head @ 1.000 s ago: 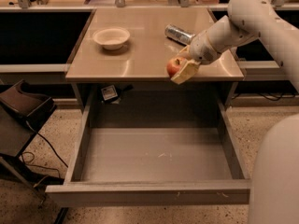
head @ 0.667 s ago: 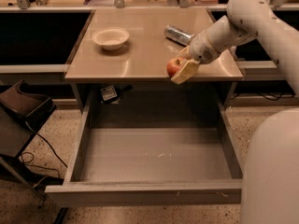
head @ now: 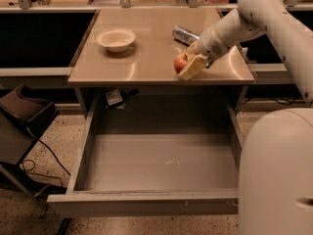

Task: Pick apple from top drawer and place on counter

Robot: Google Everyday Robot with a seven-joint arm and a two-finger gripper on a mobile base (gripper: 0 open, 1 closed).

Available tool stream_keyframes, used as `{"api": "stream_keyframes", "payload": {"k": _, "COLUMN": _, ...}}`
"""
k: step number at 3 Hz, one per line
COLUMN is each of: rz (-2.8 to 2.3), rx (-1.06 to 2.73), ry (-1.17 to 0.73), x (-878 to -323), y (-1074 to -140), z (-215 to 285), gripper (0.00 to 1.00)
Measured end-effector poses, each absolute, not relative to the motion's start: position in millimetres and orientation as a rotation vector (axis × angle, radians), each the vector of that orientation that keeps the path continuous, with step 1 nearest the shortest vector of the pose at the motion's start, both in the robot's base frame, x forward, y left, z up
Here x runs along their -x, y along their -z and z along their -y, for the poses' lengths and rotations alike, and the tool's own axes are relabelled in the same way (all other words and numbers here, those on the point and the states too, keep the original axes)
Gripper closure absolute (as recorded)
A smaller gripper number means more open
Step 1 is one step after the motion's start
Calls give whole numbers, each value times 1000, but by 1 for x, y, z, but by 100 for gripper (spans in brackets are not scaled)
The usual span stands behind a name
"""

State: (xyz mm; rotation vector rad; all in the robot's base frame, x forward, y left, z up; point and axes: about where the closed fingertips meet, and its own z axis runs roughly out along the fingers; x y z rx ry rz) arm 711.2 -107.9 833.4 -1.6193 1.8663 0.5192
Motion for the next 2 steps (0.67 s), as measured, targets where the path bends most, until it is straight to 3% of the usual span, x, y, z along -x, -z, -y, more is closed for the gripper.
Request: {"api": "stream_keyframes", "payload": {"k": 2, "rz": -1955, "rx": 1545, "ry": -628, "x": -744, "y": -819, "z": 105, "gripper": 100}}
